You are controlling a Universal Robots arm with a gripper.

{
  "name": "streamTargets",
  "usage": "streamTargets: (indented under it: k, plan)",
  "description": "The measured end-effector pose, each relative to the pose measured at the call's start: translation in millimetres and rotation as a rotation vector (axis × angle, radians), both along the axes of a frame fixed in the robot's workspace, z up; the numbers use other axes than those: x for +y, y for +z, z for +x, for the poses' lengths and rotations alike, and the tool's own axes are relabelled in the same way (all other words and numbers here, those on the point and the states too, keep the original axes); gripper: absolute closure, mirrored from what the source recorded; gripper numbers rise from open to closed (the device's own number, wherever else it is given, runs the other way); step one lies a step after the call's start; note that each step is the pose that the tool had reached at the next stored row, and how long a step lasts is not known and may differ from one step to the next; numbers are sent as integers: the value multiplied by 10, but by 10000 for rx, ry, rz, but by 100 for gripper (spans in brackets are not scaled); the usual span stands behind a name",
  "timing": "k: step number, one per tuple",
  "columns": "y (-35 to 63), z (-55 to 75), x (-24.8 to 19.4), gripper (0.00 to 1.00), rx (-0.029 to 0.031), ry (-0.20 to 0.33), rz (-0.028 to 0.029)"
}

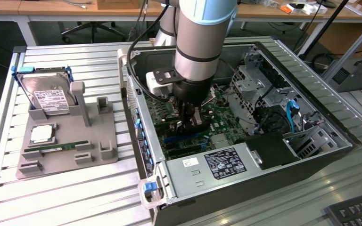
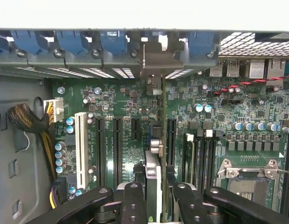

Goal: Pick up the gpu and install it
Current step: 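Insert the gpu into the slot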

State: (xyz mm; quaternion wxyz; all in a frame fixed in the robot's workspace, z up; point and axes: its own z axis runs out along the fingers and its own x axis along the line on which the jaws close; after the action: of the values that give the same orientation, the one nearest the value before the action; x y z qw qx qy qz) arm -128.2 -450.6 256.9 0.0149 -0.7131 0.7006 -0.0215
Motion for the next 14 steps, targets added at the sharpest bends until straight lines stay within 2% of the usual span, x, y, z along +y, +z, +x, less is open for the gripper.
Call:
streamTargets:
  k: [14]
  plan:
    - [7,0,0,73,-7,-2,6]
